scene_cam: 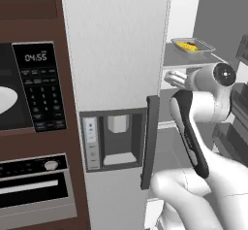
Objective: Place the tupperware containing the chicken drumstick and corn meal in the microwave. Close the microwave door and press the start button to reheat the meal.
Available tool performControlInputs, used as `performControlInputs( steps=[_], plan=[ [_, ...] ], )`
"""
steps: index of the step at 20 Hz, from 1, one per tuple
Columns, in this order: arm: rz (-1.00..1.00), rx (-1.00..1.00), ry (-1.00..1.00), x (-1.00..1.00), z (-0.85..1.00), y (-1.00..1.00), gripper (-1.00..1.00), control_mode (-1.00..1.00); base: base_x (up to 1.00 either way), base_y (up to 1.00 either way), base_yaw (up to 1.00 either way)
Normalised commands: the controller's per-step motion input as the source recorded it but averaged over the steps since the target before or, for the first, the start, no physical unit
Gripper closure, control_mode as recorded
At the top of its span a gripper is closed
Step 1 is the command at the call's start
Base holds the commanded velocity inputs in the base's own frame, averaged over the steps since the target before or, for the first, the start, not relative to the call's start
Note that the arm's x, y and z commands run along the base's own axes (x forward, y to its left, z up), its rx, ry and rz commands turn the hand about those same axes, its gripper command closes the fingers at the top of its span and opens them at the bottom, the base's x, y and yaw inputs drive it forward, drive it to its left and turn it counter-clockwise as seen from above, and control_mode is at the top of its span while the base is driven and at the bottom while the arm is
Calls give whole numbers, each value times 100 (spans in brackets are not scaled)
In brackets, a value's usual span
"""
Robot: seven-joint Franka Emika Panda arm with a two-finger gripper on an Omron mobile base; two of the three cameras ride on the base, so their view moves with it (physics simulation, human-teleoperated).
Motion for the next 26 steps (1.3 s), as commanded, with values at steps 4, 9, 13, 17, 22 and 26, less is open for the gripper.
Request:
performControlInputs(
  steps=[4,9,13,17,22,26],
  plan=[
    [-1,25,-2,0,31,-72,-100,-100,0,0,0],
    [-6,23,-1,15,16,-56,-100,-100,0,0,0],
    [-12,8,0,22,0,-49,-100,-100,0,0,0],
    [-2,6,0,38,11,-11,-100,-100,0,0,0],
    [-9,0,4,39,4,-8,-100,-100,0,0,0],
    [-11,0,8,45,9,-24,-100,-100,0,0,0]
  ],
)
